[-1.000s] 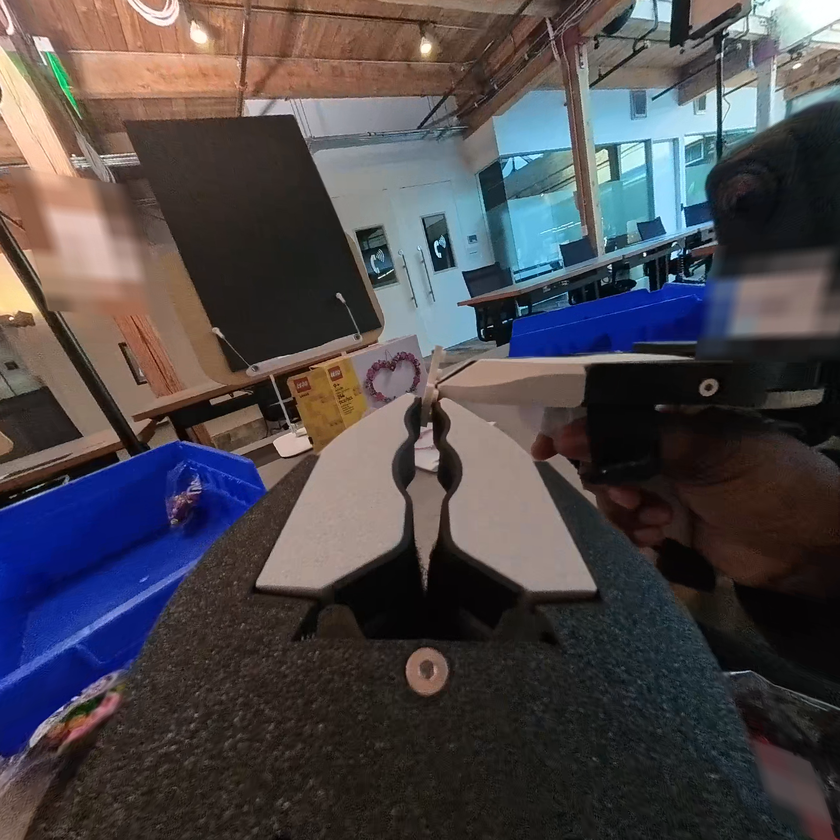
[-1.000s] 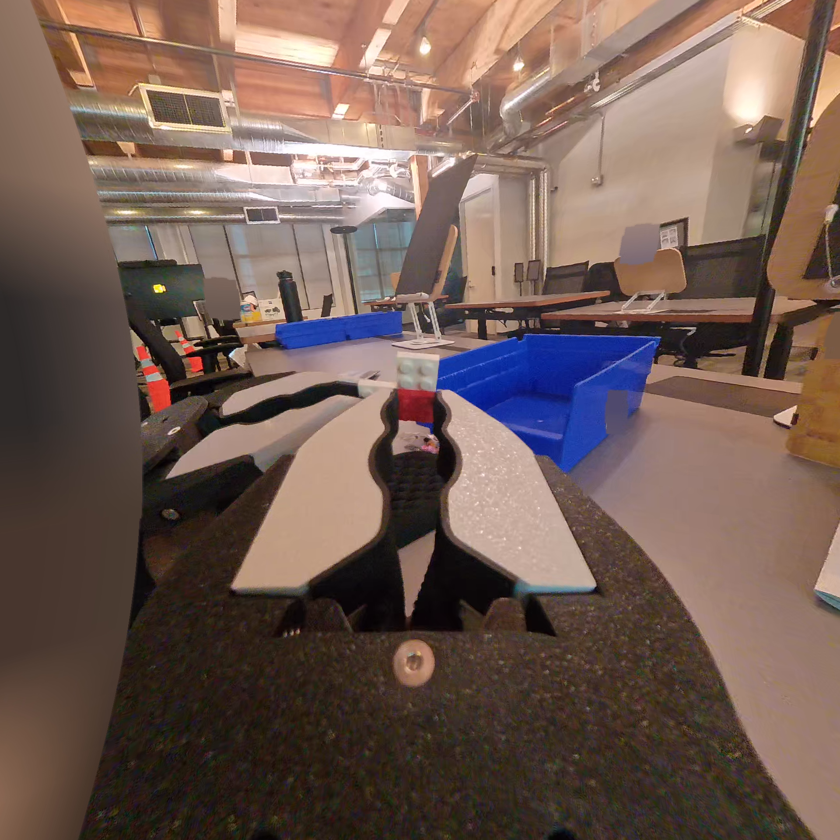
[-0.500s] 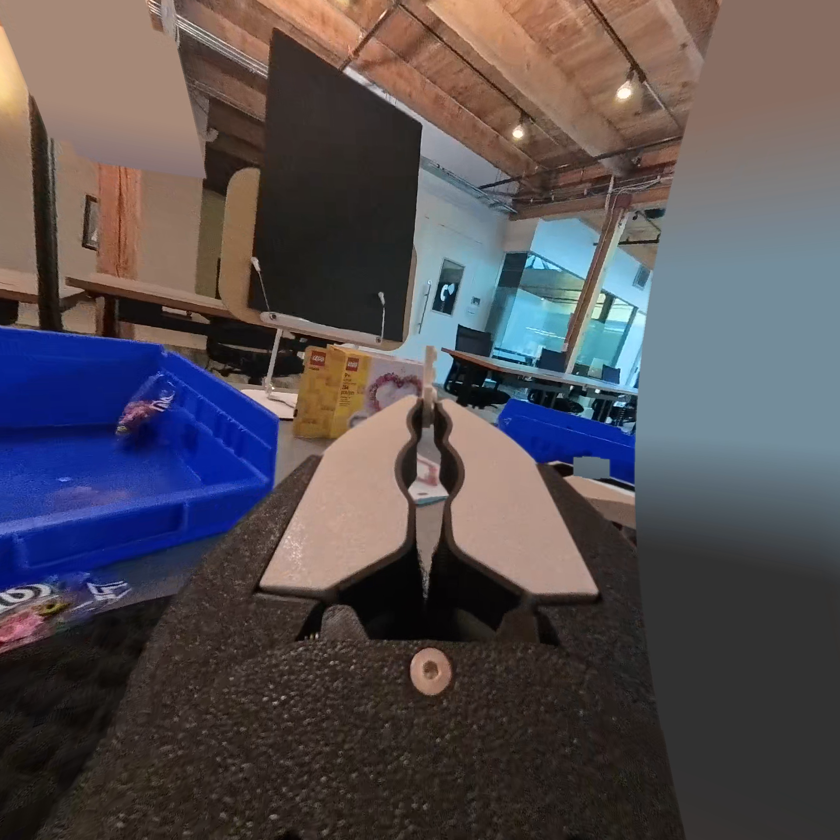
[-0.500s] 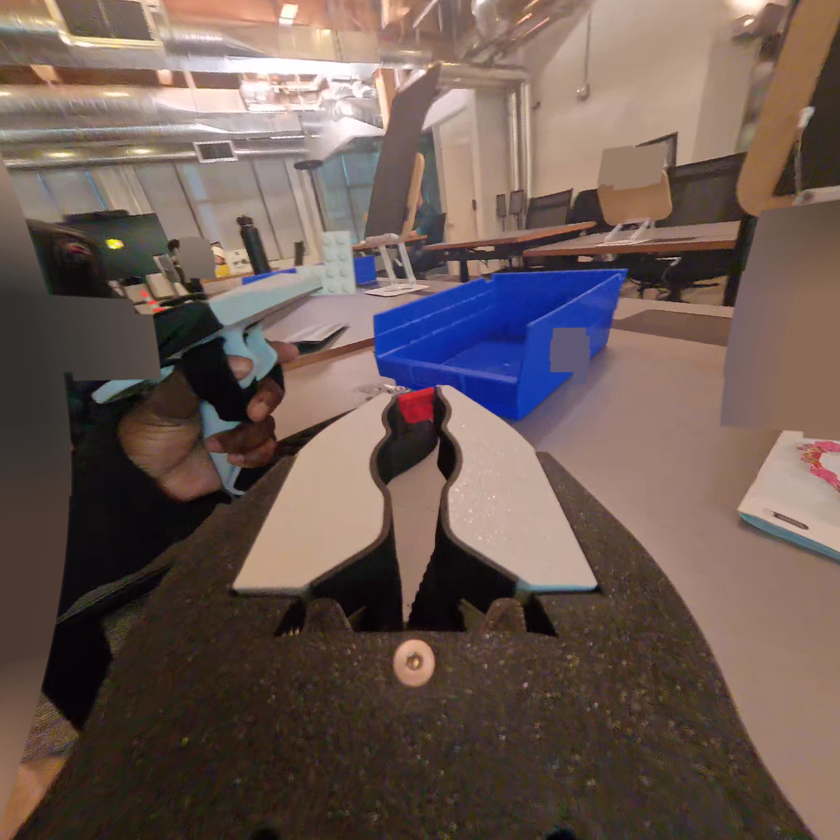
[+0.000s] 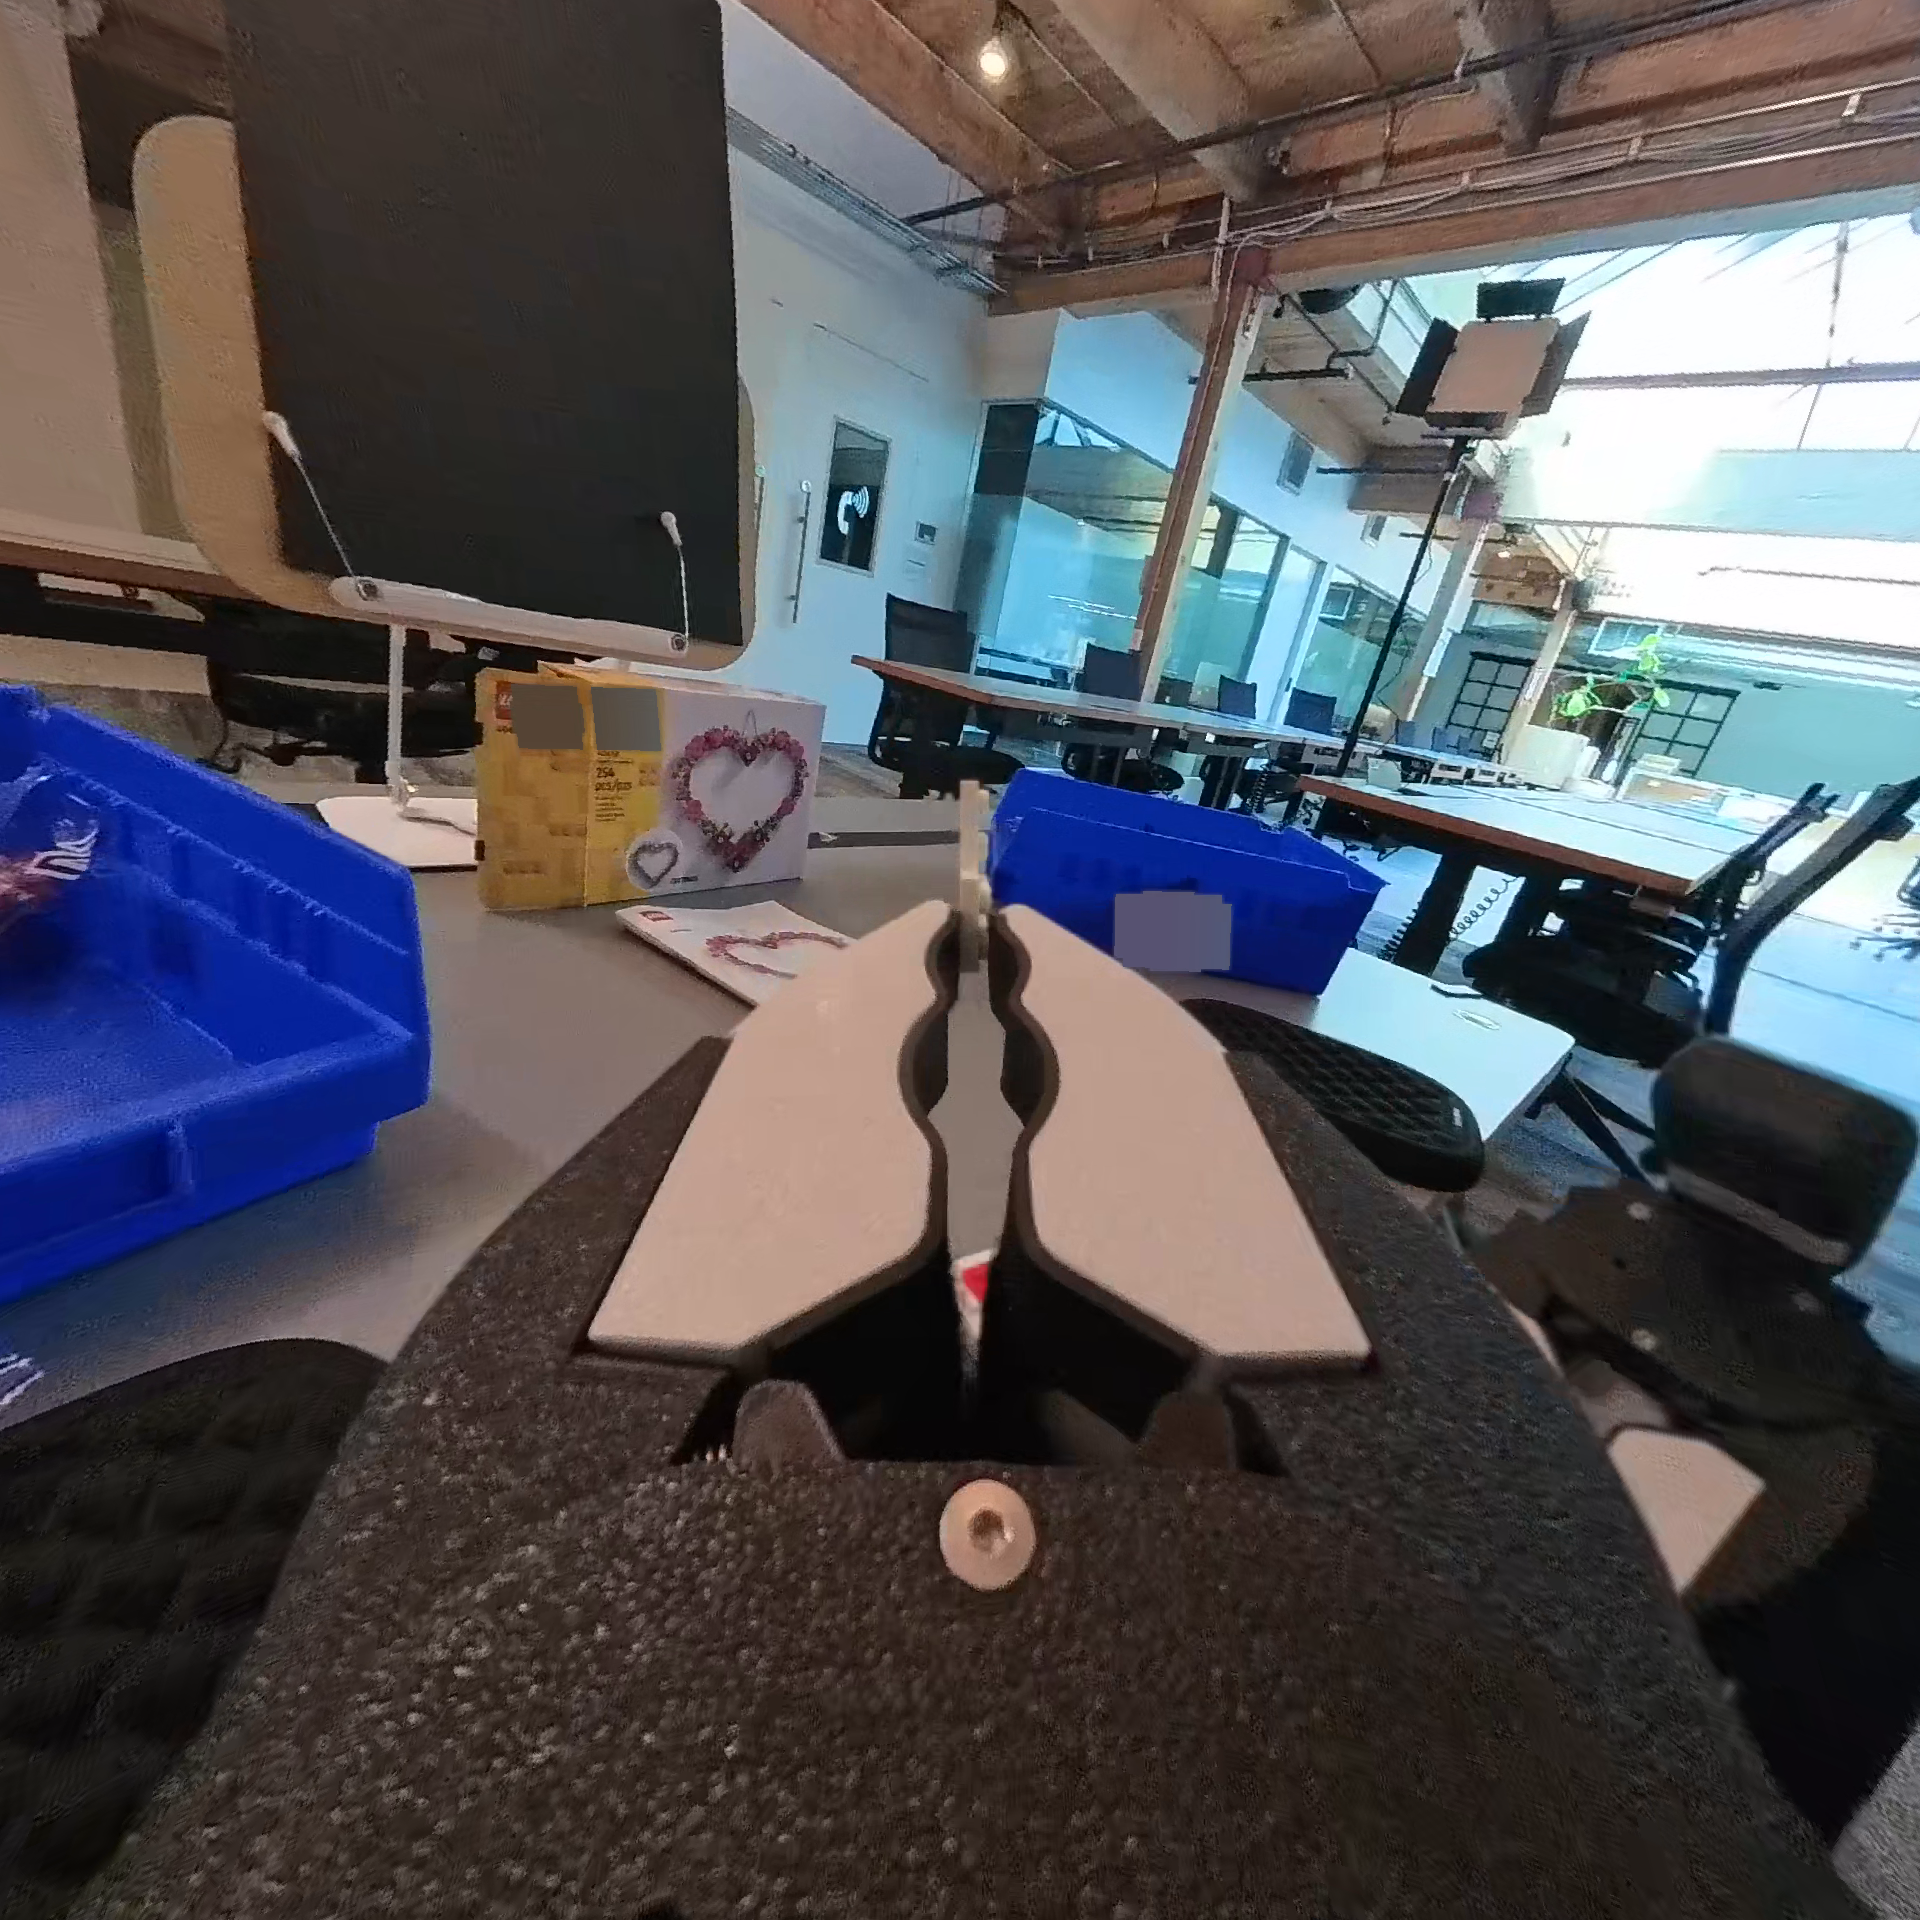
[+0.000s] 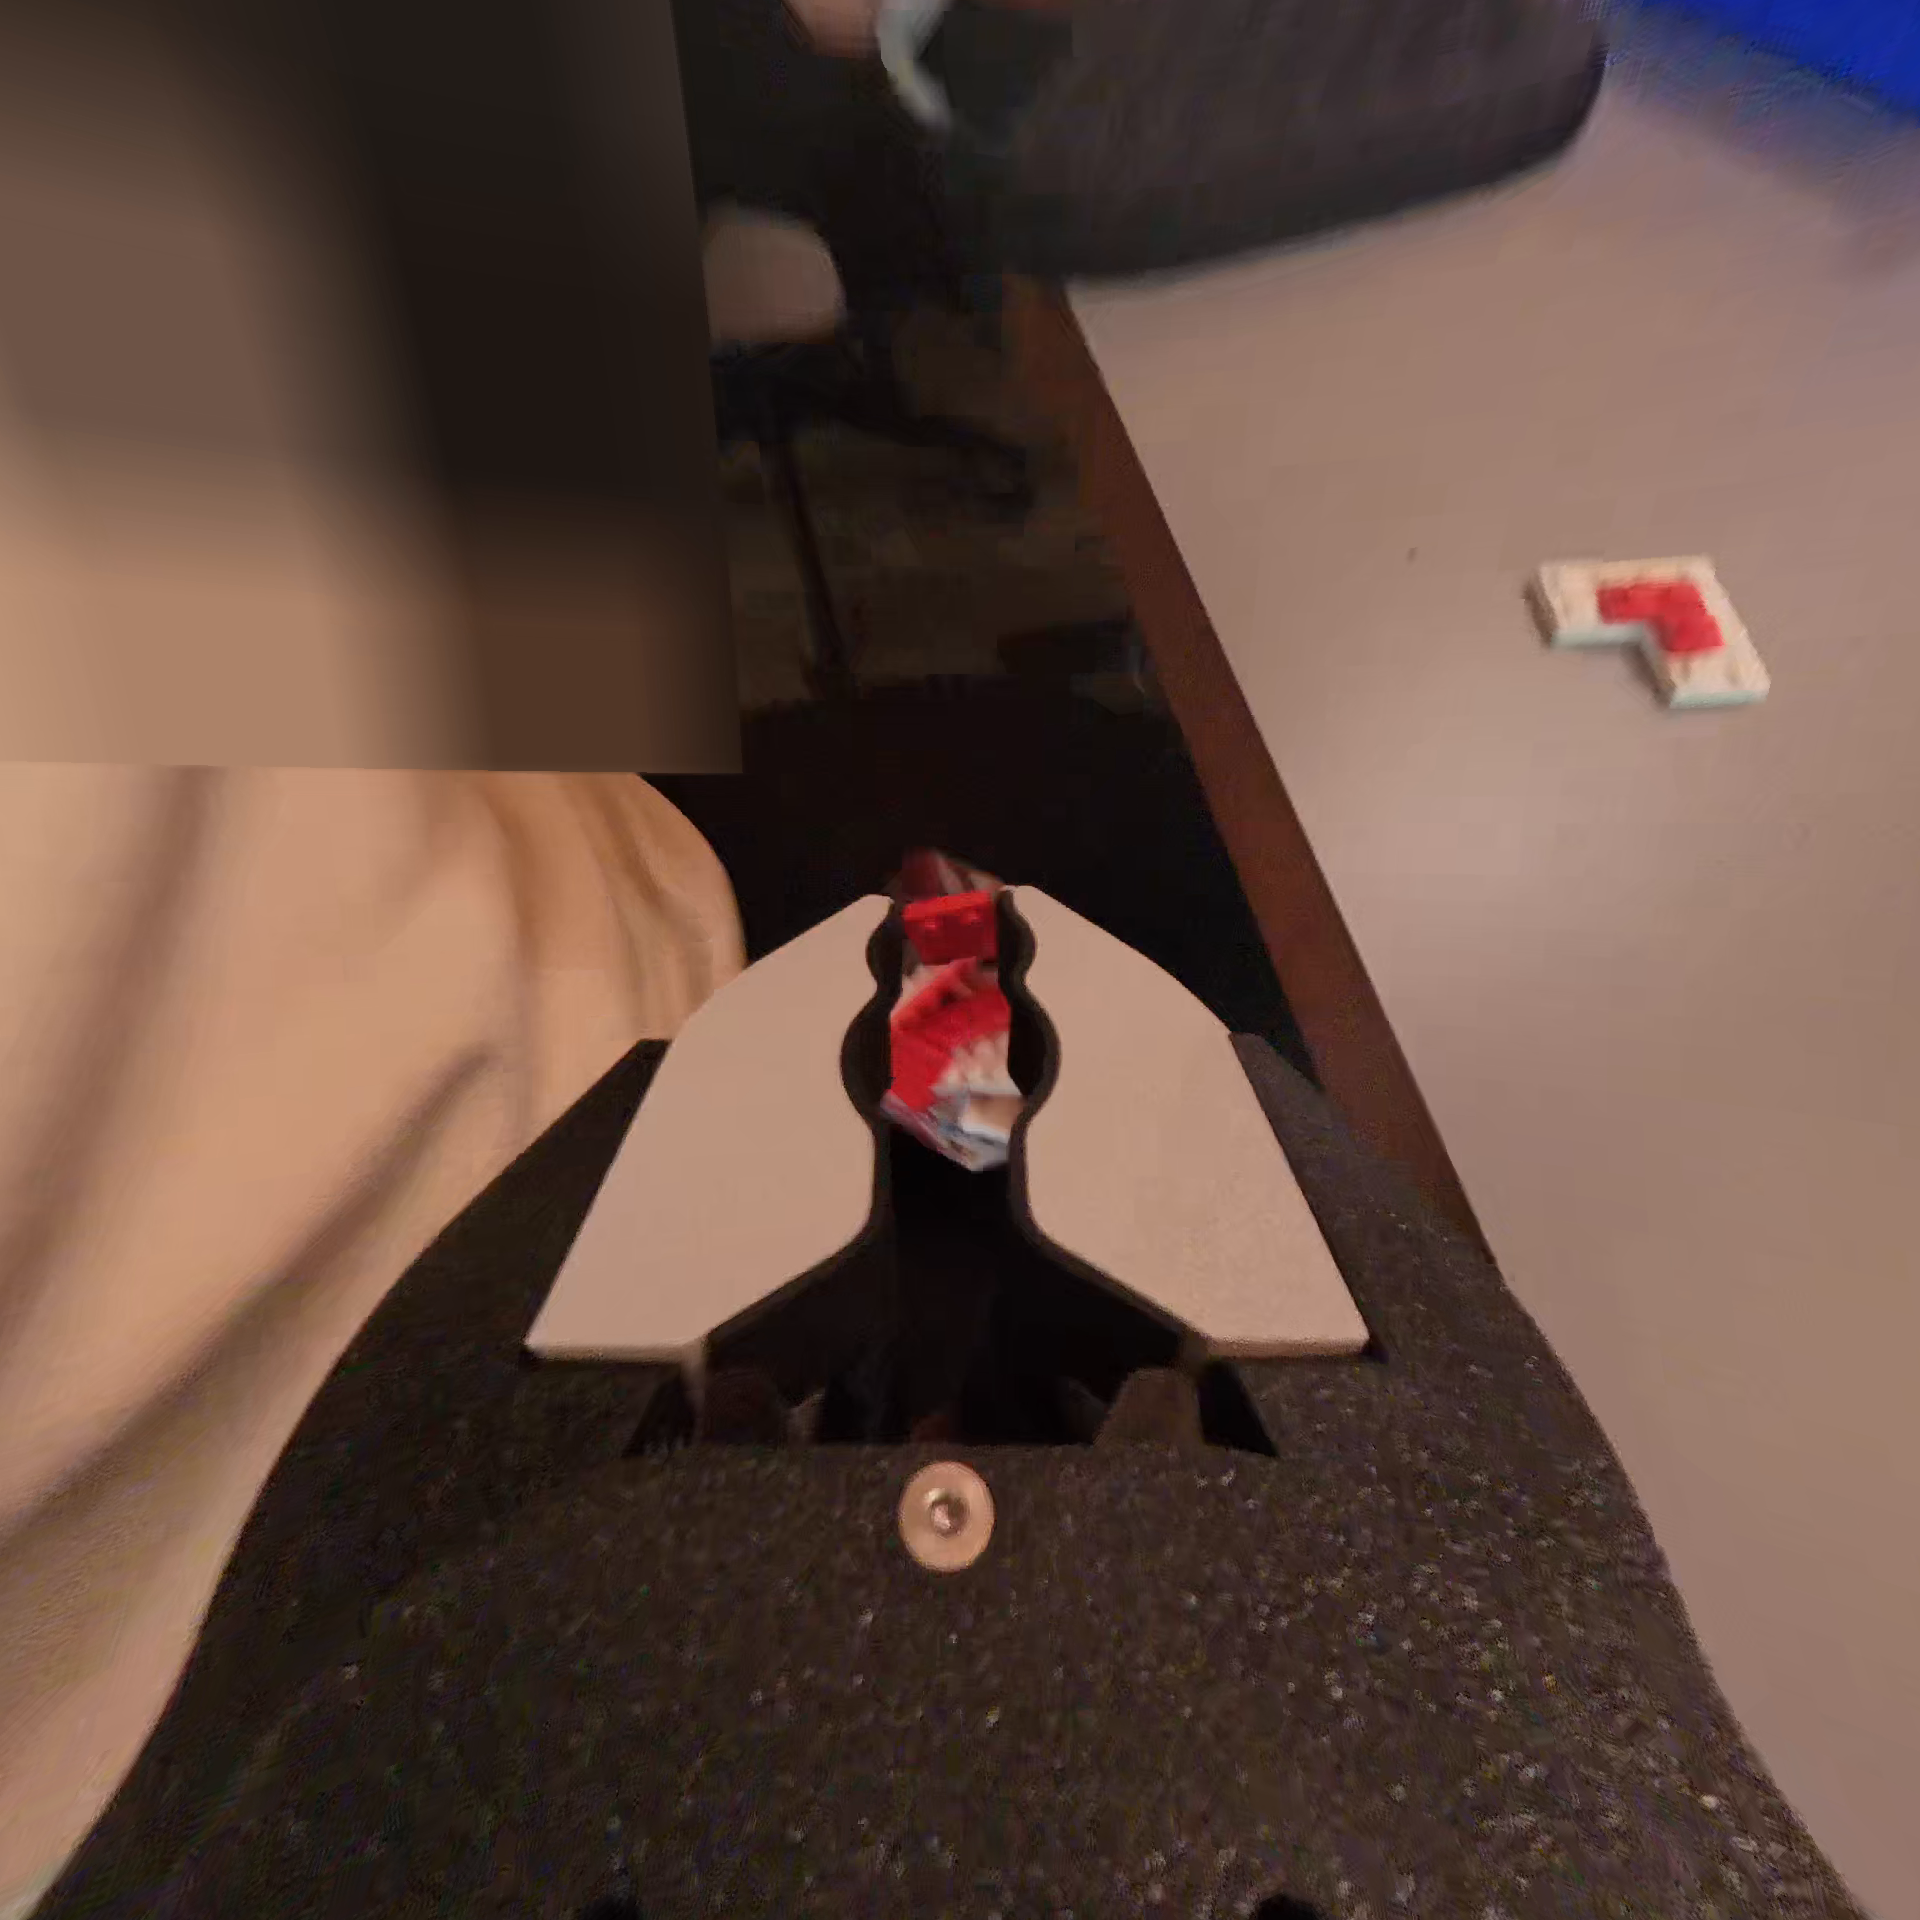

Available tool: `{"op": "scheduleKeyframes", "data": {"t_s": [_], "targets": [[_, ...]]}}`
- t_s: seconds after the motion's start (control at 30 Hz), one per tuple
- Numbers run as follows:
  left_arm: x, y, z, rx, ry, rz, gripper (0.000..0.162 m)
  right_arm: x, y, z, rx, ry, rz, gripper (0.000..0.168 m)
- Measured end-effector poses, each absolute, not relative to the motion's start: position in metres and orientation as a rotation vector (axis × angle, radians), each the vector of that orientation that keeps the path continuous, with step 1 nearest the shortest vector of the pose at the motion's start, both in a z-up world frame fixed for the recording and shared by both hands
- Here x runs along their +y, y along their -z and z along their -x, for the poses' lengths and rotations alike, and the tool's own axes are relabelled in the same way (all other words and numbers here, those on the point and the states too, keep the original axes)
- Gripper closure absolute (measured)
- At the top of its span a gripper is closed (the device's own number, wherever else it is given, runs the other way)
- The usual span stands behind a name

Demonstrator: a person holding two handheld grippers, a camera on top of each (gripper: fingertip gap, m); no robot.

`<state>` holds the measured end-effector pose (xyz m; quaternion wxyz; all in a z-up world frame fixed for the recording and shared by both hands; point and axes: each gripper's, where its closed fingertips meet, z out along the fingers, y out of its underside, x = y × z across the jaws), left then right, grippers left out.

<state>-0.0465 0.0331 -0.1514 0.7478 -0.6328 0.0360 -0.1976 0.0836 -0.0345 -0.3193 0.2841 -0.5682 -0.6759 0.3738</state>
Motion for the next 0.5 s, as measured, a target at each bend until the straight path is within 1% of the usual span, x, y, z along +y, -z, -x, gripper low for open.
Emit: {"op": "scheduleKeyframes", "data": {"t_s": [0.07, 0.17, 0.33, 0.43, 0.5], "targets": [[0.030, 0.151, 0.044, 0.087, 0.452, 1.387, 0.158, -0.029, 0.340, -0.085, -1.881, -0.861, 1.543, 0.142], [0.026, 0.154, 0.033, 0.127, 0.533, 1.414, 0.158, -0.033, 0.340, -0.085, -1.902, -0.881, 1.542, 0.132], [0.022, 0.174, 0.006, 0.209, 0.736, 1.507, 0.158, -0.017, 0.326, -0.088, -1.848, -0.829, 1.527, 0.128], [0.021, 0.179, -0.002, 0.248, 0.747, 1.514, 0.158, -0.008, 0.340, -0.094, -1.937, -0.602, 1.488, 0.113], [0.013, 0.181, -0.013, 0.346, 0.768, 1.524, 0.158, 0.000, 0.334, -0.094, -1.902, -0.488, 1.400, 0.112]]}}
